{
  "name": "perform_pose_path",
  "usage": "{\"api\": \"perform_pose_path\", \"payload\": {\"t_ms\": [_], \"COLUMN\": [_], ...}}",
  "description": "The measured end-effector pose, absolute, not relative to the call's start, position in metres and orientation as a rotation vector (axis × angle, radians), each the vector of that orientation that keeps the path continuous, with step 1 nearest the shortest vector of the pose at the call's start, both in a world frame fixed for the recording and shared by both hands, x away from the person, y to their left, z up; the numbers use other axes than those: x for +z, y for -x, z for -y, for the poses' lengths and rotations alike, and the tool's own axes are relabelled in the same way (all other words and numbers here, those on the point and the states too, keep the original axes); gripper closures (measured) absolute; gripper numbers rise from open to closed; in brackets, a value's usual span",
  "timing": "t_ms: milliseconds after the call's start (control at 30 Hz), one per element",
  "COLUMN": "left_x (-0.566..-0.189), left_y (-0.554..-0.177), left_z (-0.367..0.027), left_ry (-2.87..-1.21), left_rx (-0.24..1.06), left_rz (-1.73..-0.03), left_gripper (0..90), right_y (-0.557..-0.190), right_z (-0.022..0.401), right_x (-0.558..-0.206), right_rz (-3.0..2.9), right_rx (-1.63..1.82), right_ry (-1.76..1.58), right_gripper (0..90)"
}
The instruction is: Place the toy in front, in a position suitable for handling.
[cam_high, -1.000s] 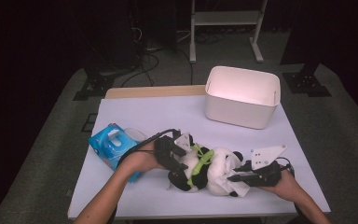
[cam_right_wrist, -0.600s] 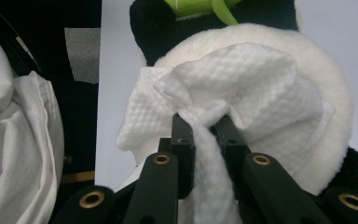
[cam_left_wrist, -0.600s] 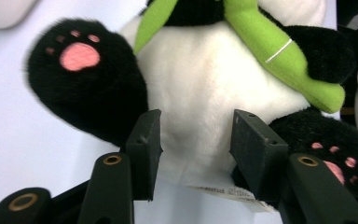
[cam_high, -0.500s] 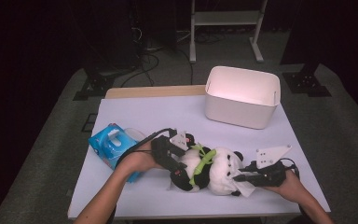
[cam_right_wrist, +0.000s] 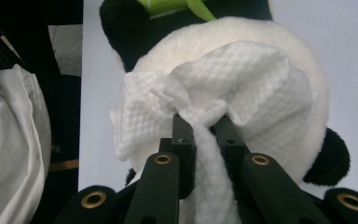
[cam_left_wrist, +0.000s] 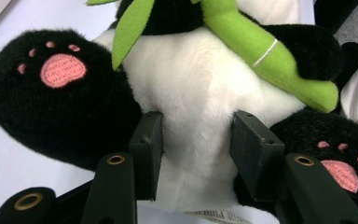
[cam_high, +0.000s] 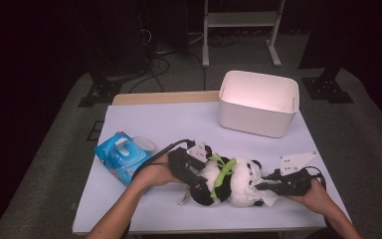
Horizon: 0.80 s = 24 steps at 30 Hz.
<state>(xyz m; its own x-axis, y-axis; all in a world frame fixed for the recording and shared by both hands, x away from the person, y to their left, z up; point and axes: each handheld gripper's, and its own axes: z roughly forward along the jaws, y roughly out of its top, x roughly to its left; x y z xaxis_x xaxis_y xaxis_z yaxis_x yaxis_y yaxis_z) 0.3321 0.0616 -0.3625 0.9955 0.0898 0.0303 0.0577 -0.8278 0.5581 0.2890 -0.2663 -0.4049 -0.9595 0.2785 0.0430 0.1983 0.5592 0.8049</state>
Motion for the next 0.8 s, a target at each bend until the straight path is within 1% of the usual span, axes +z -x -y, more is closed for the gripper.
{"api": "perform_pose_path", "payload": {"t_ms": [300, 333, 533, 700, 767, 800], "left_x": [-0.363, -0.363, -0.364, -0.364, -0.364, -0.365], "left_y": [-0.331, -0.331, -0.33, -0.331, -0.33, -0.33], "left_z": [-0.032, -0.027, -0.003, 0.002, 0.002, 0.003], "left_ry": [-2.541, -2.543, -2.541, -2.546, -2.526, -2.525], "left_rx": [0.08, 0.081, 0.101, 0.098, 0.091, 0.095], "left_rz": [-0.06, -0.044, -0.009, -0.005, -0.017, -0.018], "left_gripper": [54.1, 54.2, 54.1, 54.1, 54.0, 54.0], "right_y": [-0.289, -0.288, -0.281, -0.276, -0.277, -0.277], "right_z": [0.289, 0.297, 0.312, 0.306, 0.303, 0.29], "right_x": [-0.404, -0.404, -0.399, -0.39, -0.386, -0.381], "right_rz": [-2.658, -2.649, -2.629, -2.603, -2.607, -2.62], "right_rx": [1.338, 1.332, 1.349, 1.318, 1.36, 1.339], "right_ry": [-0.491, -0.517, -0.55, -0.502, -0.482, -0.429], "right_gripper": [80.7, 80.6, 80.4, 80.1, 80.2, 80.2]}}
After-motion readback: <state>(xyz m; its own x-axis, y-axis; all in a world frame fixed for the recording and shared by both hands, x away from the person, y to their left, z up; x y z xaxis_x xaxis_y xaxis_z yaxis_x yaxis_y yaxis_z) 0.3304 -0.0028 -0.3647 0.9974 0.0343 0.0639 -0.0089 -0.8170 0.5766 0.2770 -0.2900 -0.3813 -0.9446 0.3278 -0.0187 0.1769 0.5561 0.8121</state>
